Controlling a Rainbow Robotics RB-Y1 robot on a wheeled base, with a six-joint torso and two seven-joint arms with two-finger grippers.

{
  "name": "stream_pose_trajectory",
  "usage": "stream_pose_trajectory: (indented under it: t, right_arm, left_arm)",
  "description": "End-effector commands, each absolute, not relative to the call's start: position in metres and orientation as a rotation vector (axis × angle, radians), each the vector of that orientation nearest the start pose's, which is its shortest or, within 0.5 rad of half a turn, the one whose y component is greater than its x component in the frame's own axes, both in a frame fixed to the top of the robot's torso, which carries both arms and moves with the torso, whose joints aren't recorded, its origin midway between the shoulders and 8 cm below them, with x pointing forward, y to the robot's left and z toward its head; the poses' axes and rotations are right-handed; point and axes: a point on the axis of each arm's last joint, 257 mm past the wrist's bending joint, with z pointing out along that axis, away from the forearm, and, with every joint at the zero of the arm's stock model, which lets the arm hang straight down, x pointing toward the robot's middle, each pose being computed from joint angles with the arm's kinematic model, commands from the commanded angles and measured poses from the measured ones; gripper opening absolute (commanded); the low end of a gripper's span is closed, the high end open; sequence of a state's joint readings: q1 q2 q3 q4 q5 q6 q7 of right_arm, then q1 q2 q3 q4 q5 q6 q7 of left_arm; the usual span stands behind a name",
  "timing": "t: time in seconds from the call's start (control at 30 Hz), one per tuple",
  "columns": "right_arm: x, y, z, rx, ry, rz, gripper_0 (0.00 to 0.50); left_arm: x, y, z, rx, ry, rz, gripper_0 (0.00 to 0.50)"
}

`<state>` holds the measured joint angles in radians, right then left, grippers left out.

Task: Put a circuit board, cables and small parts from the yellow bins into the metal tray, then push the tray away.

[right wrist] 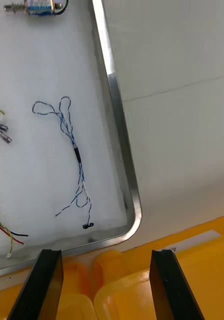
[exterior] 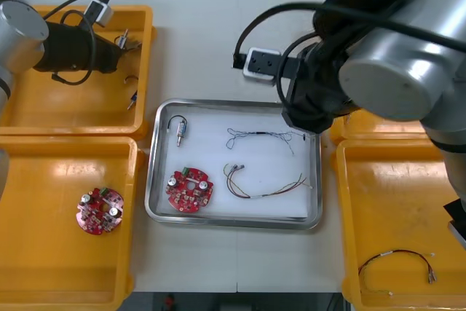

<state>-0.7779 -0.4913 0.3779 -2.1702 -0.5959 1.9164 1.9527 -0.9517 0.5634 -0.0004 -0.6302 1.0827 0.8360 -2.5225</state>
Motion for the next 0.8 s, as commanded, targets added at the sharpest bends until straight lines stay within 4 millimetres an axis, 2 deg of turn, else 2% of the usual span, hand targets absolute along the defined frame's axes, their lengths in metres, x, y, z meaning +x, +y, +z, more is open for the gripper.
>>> stream_pose_trajectory:
  t: [0.03,0.2,0.43,0.47,0.5,0.73,0.77,0.8]
  right_arm:
    - [0.443,-0.11,-0.064,-1.354,1.976,-0.21,0.5]
    - [0.435,-0.138,-0.057,-1.143,2.071,-0.102,0.5]
    - [0.434,-0.181,-0.039,-0.818,2.129,-0.092,0.5]
    - [0.434,-0.181,-0.039,-0.818,2.129,-0.092,0.5]
    - [0.432,-0.196,-0.042,-0.732,2.164,-0.08,0.5]
    - [0.422,-0.241,-0.06,-0.445,2.277,-0.03,0.5]
    - [0.418,-0.257,-0.068,-0.372,2.309,-0.029,0.5]
    - [0.417,-0.264,-0.07,-0.344,2.319,-0.031,0.5]
  left_arm:
    - [0.686,0.302,-0.143,0.767,2.015,-0.046,0.0]
    - [0.674,0.312,-0.137,0.816,2.048,-0.049,0.0]
    - [0.654,0.328,-0.126,0.887,2.103,-0.048,0.0]
    - [0.654,0.328,-0.126,0.887,2.103,-0.048,0.0]
    - [0.649,0.332,-0.127,0.898,2.117,-0.049,0.0]
    - [0.631,0.353,-0.128,0.927,2.136,-0.007,0.0]
    - [0.625,0.356,-0.13,0.933,2.146,-0.009,0.0]
    - [0.623,0.358,-0.13,0.937,2.148,-0.007,0.0]
